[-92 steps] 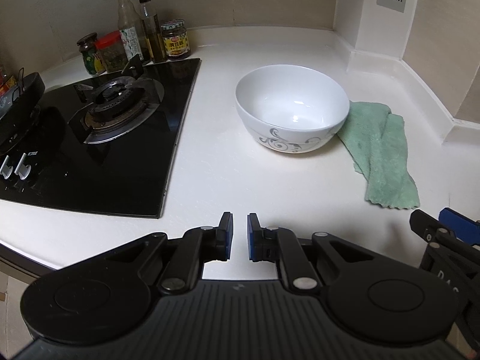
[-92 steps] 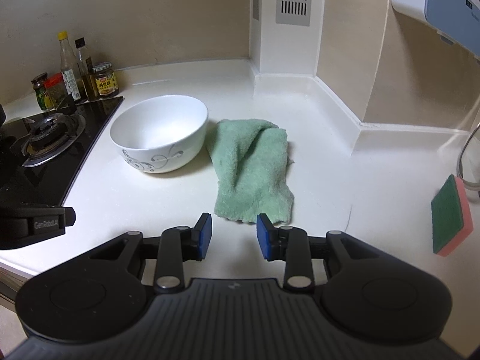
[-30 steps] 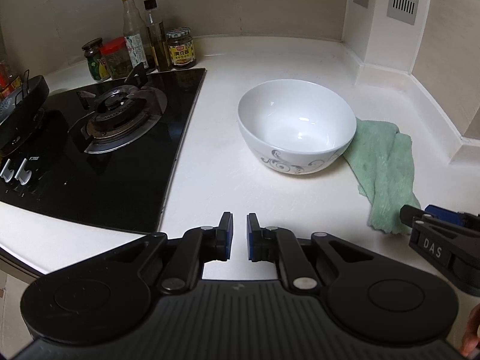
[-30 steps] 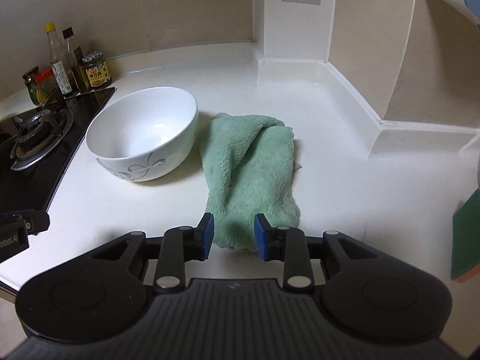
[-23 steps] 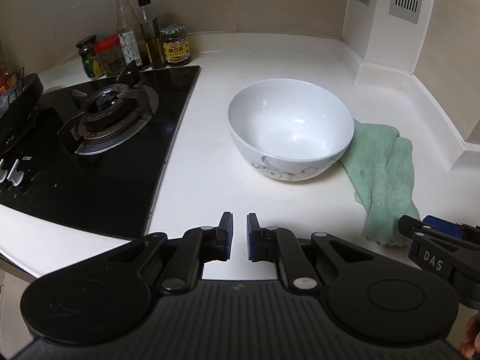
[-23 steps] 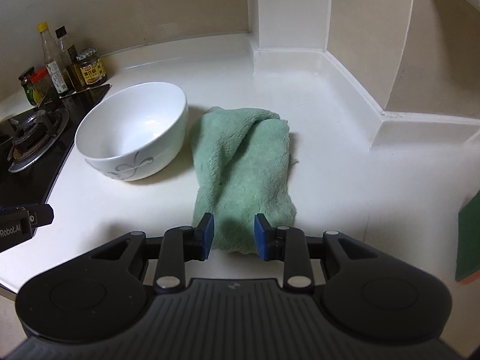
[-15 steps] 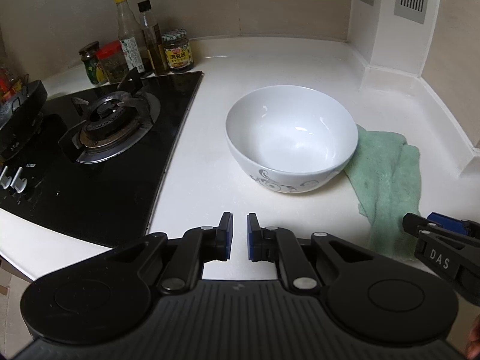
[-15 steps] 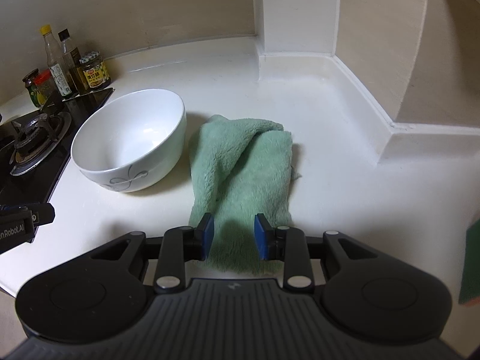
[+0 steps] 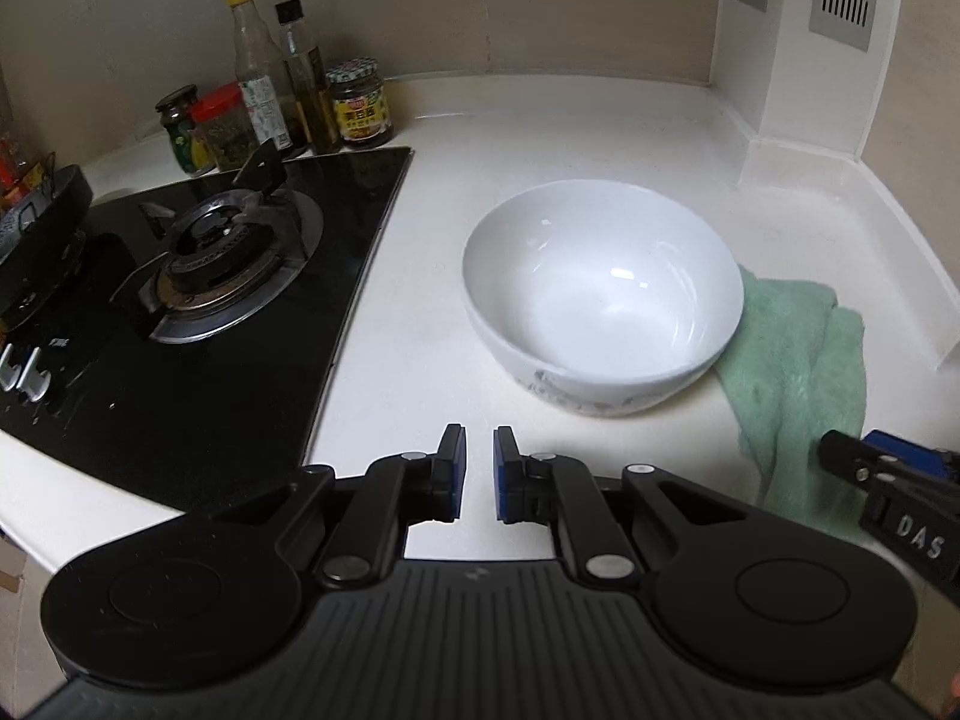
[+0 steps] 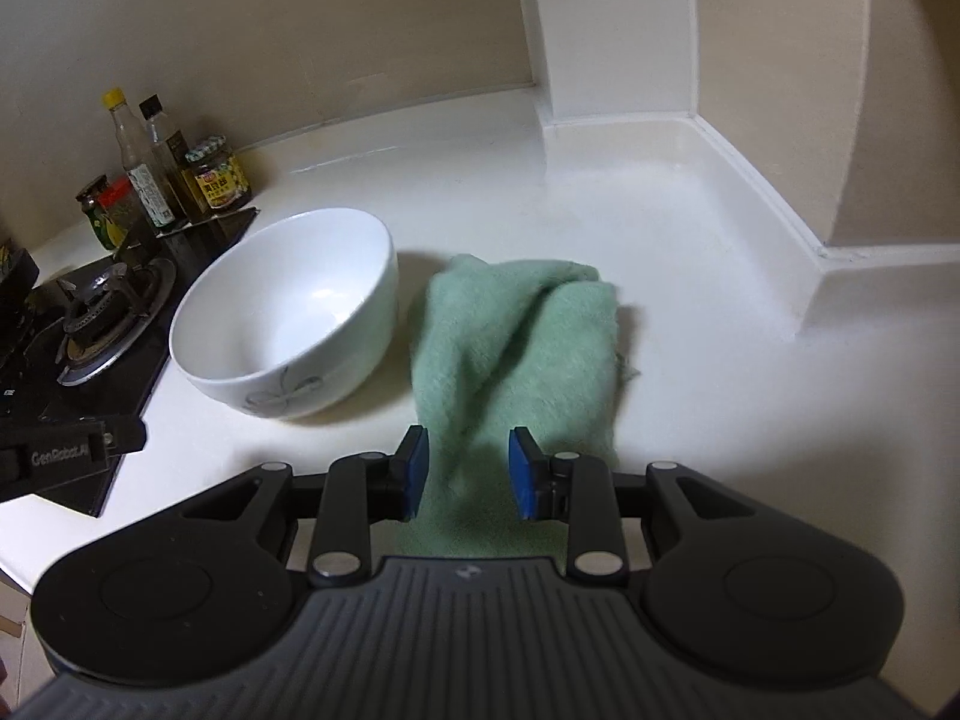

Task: Clean bowl
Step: 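Close the right tool on the green towel's edge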

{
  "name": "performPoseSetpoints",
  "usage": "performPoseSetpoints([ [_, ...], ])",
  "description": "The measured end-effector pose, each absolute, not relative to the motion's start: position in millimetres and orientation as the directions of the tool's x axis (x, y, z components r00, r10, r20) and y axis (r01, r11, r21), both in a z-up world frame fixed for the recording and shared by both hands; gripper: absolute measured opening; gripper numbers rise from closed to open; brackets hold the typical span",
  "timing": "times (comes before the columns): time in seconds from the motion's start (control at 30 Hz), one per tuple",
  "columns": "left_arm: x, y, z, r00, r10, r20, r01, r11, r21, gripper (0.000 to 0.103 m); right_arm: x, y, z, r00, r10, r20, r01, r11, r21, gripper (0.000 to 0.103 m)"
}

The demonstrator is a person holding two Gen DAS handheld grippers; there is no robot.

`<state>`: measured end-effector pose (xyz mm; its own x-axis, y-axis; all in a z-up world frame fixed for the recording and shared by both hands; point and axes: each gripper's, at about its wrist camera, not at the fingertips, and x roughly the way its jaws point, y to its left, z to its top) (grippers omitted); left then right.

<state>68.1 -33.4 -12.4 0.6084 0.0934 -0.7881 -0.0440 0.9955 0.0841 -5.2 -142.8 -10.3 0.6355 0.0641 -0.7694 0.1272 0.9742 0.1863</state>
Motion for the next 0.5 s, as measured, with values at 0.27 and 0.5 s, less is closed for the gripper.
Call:
performPoseSetpoints([
  [0.27,84,-22,-8,0.628,0.089,-0.773,-0.059,0.996,0.067,0.011,22,-133,-31,0.605,0.062,-0.794,0.126,0.977,0.172,0.026],
  [0.5,98,2,5,0.654,0.081,-0.752,-0.115,0.993,0.007,0.011,34,-138,-55,0.583,0.097,-0.807,0.119,0.972,0.203,0.006],
])
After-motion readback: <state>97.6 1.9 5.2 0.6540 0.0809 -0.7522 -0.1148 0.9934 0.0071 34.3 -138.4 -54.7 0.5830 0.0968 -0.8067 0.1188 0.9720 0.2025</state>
